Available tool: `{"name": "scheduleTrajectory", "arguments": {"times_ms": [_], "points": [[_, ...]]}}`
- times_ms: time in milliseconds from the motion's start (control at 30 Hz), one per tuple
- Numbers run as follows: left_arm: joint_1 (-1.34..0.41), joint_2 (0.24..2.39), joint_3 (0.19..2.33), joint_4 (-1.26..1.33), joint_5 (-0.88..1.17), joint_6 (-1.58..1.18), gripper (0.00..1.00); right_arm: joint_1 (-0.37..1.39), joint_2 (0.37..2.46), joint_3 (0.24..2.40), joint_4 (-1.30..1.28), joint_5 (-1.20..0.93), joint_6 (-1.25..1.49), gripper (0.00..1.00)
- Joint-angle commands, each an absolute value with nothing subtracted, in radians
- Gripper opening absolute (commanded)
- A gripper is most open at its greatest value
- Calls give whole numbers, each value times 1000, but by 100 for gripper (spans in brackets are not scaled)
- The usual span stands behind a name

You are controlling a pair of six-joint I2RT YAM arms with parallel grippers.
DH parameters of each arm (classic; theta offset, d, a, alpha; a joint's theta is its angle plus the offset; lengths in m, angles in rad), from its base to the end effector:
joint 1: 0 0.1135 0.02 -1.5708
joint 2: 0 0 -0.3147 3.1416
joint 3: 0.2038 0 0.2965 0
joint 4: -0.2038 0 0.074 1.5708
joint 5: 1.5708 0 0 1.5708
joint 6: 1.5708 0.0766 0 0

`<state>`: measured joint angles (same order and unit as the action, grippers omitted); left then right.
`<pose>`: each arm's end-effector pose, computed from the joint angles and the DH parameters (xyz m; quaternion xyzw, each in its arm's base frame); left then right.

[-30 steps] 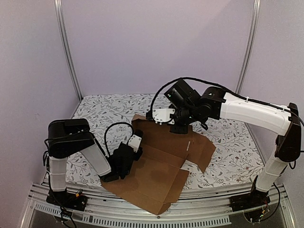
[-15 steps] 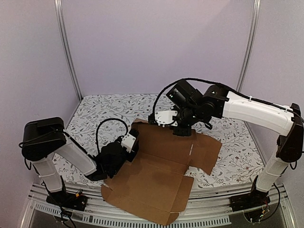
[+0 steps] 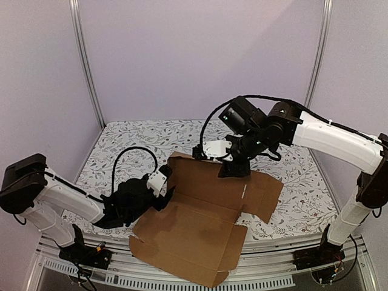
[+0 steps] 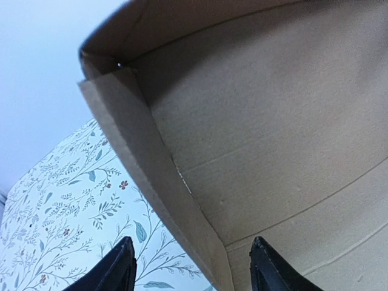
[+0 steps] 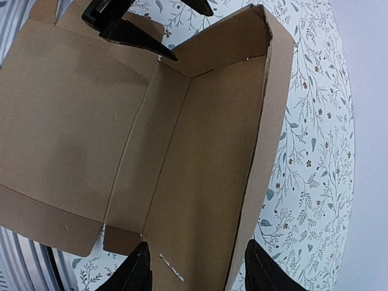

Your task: Fold the paper box

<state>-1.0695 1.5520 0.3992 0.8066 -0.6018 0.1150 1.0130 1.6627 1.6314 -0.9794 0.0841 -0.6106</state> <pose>0.1898 -0.2561 0.1406 0.2950 0.7435 -0.0367 0.5990 0.2282 0.3536 0.3504 -0.6886 0.6692 0.0156 0.2787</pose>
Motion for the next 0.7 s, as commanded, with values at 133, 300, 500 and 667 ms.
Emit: {"name": "scheduleTrajectory", "arguments": {"times_ms": [133, 300, 500, 667], "points": [[-1089, 1159, 449, 359, -448, 62, 69, 916, 1535, 1726, -1132, -168, -550, 58], [-1039, 1079, 614, 236, -521, 10, 72, 798, 1502, 1692, -1066, -179, -465, 58], [-965, 1348, 1045, -118, -490, -176, 70, 730, 1514, 1604, -935, -179, -372, 59], [-948, 1493, 1191, -187, -471, -220, 70, 730, 1564, 1570, -896, -261, -356, 66]]}}
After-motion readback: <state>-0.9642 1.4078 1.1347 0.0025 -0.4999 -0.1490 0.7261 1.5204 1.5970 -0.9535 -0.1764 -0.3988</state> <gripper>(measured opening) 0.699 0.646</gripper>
